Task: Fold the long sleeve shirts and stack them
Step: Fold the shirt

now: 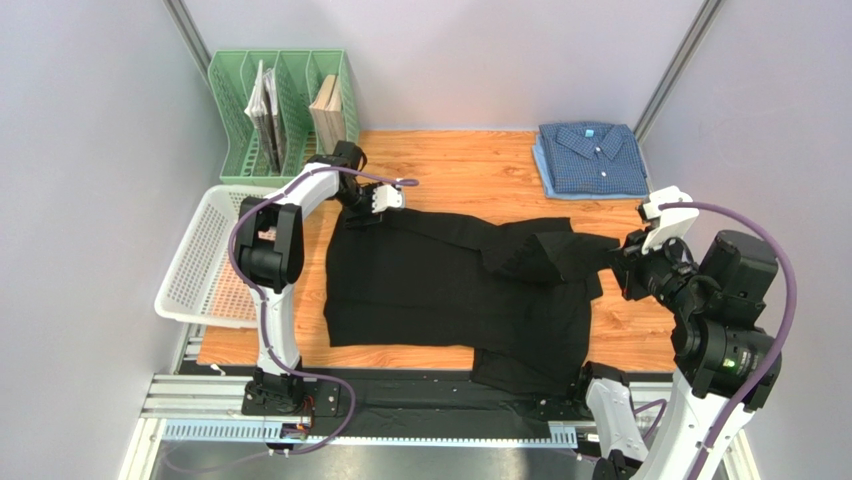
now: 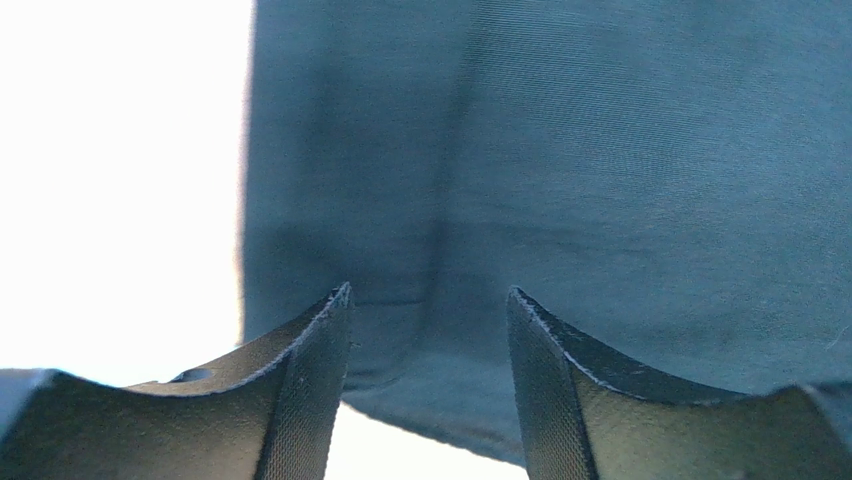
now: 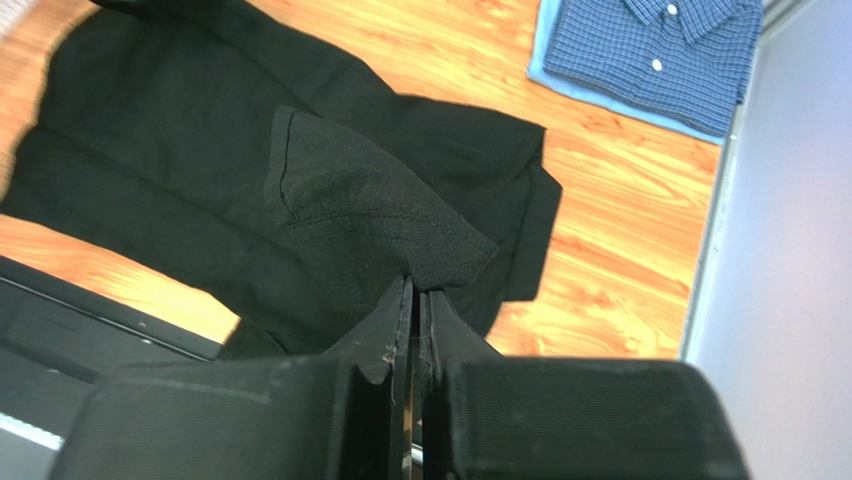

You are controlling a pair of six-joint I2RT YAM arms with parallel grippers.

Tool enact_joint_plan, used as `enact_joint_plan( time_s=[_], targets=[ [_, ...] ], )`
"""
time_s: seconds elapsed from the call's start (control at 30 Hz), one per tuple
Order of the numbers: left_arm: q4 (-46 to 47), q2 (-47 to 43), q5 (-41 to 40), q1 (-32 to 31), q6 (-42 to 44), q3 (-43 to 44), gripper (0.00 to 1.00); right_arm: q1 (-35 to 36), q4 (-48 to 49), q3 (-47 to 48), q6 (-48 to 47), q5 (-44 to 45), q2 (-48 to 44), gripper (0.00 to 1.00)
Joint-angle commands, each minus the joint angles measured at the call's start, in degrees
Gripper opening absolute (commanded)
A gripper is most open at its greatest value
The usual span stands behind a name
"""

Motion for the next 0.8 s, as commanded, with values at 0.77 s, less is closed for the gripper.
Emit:
enact_joint_plan(
  time_s=[0.77],
  targets=[
    [11.82,-6.44,4.87,10.77,-64.11,-3.77,0.65,0.27,3.07,9.62,11.25,-7.85,13.79,0.0]
  ],
)
